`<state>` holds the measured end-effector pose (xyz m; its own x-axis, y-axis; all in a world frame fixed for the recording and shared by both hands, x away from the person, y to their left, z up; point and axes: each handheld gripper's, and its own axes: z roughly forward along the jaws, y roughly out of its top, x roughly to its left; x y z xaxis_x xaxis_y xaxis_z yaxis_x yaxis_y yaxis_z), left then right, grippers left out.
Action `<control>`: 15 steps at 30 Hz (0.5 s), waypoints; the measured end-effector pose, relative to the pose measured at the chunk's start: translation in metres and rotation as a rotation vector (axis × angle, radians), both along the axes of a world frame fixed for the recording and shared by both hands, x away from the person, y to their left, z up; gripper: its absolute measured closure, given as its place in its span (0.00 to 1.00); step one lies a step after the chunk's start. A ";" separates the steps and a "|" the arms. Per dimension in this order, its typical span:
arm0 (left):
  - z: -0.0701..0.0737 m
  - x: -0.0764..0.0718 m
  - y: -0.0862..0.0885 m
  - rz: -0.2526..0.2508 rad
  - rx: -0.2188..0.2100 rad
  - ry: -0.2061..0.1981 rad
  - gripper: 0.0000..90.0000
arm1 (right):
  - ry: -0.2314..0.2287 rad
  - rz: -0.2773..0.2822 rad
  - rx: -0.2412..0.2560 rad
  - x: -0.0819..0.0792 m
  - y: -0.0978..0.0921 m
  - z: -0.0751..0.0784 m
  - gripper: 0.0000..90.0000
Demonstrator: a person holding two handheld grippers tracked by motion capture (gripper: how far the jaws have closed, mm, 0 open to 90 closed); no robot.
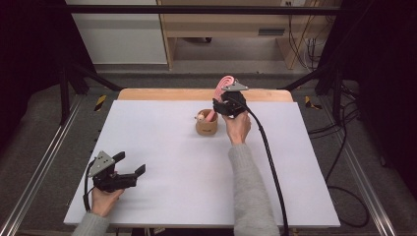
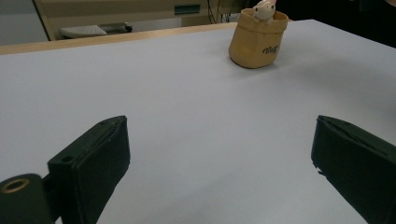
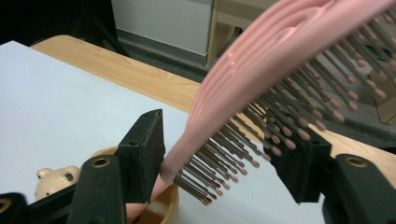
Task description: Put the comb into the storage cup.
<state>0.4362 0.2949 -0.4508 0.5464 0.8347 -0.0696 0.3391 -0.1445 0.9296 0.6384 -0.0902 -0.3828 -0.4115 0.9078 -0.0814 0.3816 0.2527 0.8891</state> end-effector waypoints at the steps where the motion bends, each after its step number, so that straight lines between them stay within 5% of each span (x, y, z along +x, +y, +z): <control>1: 0.000 0.000 0.000 0.001 0.000 0.000 0.05 | 0.004 -0.003 0.002 0.000 0.000 -0.001 0.41; 7: 0.000 0.000 0.000 0.000 0.001 0.000 0.05 | 0.029 -0.019 -0.001 0.002 -0.001 -0.005 0.32; 15: 0.000 0.000 0.000 0.001 0.001 0.002 0.05 | -0.032 -0.084 -0.041 -0.005 0.003 0.000 0.21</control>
